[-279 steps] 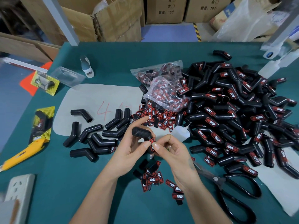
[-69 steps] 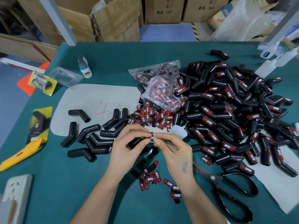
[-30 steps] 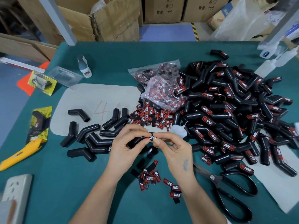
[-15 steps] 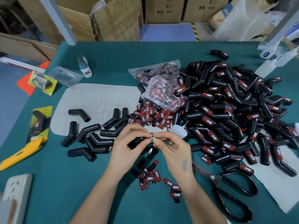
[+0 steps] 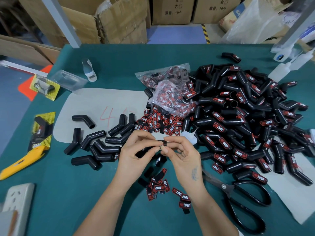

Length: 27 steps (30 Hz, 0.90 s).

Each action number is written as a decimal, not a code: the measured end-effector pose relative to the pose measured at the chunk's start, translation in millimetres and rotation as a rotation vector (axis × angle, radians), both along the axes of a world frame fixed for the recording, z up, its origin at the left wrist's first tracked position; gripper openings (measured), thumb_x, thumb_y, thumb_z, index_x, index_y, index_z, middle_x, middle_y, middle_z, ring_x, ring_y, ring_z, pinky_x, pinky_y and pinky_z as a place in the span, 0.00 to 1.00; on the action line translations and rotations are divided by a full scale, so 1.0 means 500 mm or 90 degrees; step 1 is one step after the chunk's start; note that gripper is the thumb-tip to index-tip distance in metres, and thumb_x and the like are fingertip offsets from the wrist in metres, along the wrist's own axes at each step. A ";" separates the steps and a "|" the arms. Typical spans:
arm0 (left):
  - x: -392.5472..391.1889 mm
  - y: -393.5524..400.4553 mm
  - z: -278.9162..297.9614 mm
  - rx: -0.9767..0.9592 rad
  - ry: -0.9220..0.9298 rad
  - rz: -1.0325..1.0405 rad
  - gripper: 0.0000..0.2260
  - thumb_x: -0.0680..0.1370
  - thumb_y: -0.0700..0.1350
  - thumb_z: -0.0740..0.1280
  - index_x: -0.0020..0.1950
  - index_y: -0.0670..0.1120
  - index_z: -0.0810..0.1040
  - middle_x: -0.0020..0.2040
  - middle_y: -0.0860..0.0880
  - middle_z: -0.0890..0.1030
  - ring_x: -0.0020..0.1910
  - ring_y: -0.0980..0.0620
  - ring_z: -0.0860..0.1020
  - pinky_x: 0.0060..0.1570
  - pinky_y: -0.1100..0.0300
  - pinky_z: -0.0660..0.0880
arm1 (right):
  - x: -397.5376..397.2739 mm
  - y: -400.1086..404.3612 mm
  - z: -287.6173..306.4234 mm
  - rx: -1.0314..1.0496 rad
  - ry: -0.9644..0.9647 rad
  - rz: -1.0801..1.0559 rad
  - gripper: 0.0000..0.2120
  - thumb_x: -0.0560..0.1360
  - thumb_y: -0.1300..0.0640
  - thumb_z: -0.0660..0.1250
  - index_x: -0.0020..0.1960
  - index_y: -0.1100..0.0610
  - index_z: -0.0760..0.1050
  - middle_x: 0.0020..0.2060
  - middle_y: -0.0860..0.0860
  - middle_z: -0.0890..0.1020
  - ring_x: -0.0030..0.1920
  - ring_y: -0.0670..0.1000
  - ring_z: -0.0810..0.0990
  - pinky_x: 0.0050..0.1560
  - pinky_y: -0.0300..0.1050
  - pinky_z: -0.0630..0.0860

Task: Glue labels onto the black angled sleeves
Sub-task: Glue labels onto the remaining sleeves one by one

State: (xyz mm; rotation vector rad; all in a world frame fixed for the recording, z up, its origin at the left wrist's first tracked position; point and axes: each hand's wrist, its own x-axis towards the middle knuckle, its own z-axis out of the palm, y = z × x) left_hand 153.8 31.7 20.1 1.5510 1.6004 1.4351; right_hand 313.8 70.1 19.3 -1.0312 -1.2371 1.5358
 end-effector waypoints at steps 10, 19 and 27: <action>0.005 -0.002 0.002 0.008 -0.033 0.019 0.04 0.76 0.41 0.75 0.50 0.46 0.87 0.52 0.45 0.79 0.53 0.51 0.80 0.54 0.67 0.75 | 0.001 -0.003 -0.006 0.040 -0.025 0.030 0.10 0.79 0.52 0.72 0.58 0.41 0.81 0.47 0.53 0.86 0.50 0.55 0.87 0.57 0.51 0.81; 0.001 -0.003 0.003 0.007 -0.035 0.028 0.07 0.74 0.34 0.75 0.48 0.44 0.88 0.52 0.44 0.80 0.53 0.52 0.80 0.54 0.65 0.76 | 0.000 -0.007 -0.006 0.070 -0.013 0.046 0.11 0.84 0.58 0.66 0.62 0.45 0.79 0.47 0.53 0.87 0.51 0.55 0.87 0.57 0.45 0.81; -0.004 -0.004 -0.001 0.030 0.005 0.015 0.08 0.76 0.37 0.75 0.54 0.43 0.88 0.53 0.46 0.80 0.53 0.49 0.80 0.55 0.62 0.76 | 0.003 -0.003 0.000 0.079 -0.006 0.050 0.10 0.84 0.58 0.65 0.63 0.47 0.78 0.46 0.52 0.86 0.51 0.54 0.87 0.57 0.42 0.80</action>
